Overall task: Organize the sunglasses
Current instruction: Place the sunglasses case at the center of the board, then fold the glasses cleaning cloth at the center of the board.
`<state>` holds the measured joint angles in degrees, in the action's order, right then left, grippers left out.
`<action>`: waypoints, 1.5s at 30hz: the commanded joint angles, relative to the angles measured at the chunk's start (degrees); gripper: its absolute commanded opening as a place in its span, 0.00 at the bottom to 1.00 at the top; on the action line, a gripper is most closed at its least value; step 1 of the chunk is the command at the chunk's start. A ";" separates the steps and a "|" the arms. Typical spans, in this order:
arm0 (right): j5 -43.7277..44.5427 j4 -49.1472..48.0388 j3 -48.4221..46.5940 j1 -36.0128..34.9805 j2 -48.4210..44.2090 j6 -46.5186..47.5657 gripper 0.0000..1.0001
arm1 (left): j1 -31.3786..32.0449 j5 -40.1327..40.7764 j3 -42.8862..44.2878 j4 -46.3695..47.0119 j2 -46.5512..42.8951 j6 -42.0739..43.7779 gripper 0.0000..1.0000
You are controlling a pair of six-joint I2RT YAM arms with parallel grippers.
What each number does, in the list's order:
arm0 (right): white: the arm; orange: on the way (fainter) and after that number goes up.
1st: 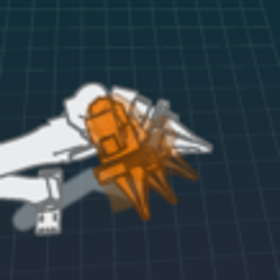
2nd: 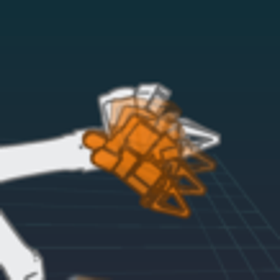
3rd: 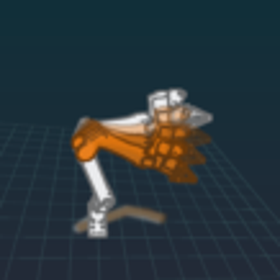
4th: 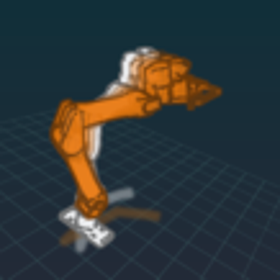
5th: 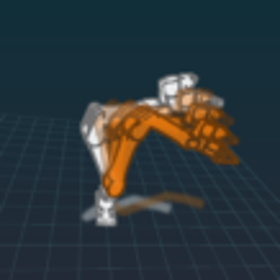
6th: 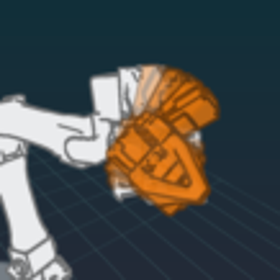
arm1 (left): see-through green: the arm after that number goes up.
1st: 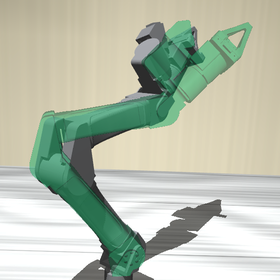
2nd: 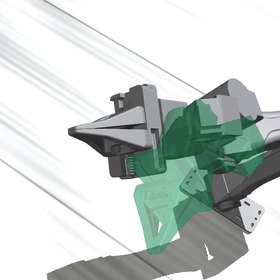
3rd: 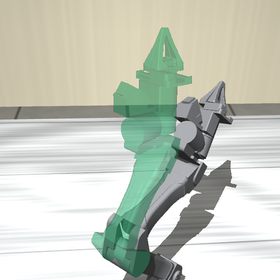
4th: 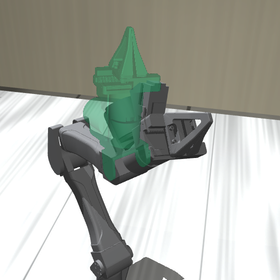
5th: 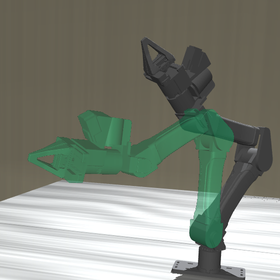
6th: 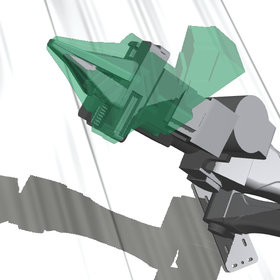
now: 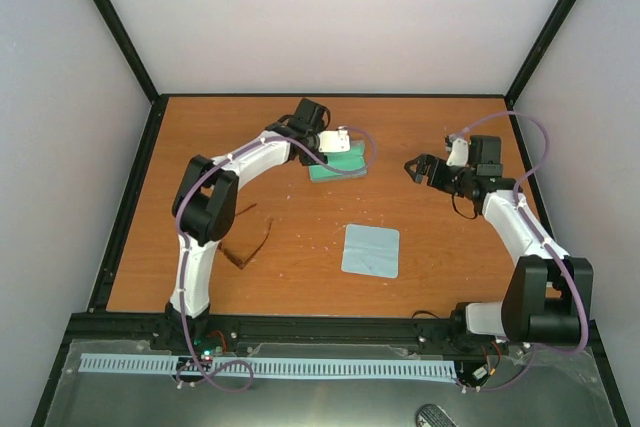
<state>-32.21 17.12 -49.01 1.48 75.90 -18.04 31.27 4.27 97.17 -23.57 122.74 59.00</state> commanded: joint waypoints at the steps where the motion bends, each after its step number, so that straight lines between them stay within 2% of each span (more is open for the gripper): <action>1: 5.83 9.01 -3.81 -0.19 -0.87 7.04 1.00 | 0.46 -0.55 5.45 -2.44 -6.36 -10.38 0.73; 3: 7.76 12.60 -3.91 -0.94 -1.24 9.13 1.00 | 0.46 -3.40 8.34 -6.90 -8.46 -16.14 0.73; 4: 9.06 14.83 -3.78 -2.42 -1.40 9.90 0.95 | 0.46 -6.08 9.92 -10.05 -9.41 -20.44 0.72; 6: 11.15 17.96 -3.32 -6.31 -1.01 10.78 0.81 | 0.46 -15.01 12.45 -17.55 -10.83 -27.12 0.72; 8: 14.61 19.85 -2.16 -11.65 -0.64 10.58 0.68 | 0.46 -30.52 11.96 -24.27 -11.77 -31.23 0.69; 10: 18.34 20.57 -0.33 -16.15 -0.35 8.86 0.66 | 0.46 -40.81 7.52 -27.06 -12.53 -34.87 0.65; 12: 19.65 20.95 1.20 -18.20 -0.22 6.02 0.67 | 0.46 -46.35 2.74 -28.14 -12.61 -36.47 0.60; 14: 21.24 21.53 2.09 -19.06 -0.33 3.96 0.64 | 0.46 -47.03 -0.97 -27.22 -12.75 -36.88 0.58; 16: 22.65 21.60 2.42 -19.66 -0.11 2.36 0.44 | 0.46 -45.51 -3.30 -25.69 -13.40 -36.90 0.58; 17: 23.01 21.43 2.51 -19.95 0.35 1.98 0.42 | 0.43 -44.64 -4.12 -25.19 -13.66 -36.79 0.58; 22: 25.41 20.29 1.73 -21.77 5.63 2.34 0.47 | 0.46 -41.61 -5.53 -23.45 -14.08 -37.03 0.58; 28: 26.83 20.19 -0.16 -23.95 11.18 2.38 0.45 | 0.37 -40.31 -6.48 -22.83 -14.39 -37.63 0.58; 45: 29.08 18.24 -0.64 -26.86 17.72 0.18 0.39 | 0.11 -38.89 -10.28 -19.85 -15.82 -38.96 0.58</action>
<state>-4.49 35.99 -49.08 -24.38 91.66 -16.88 31.51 -34.87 86.94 -44.77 109.32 20.84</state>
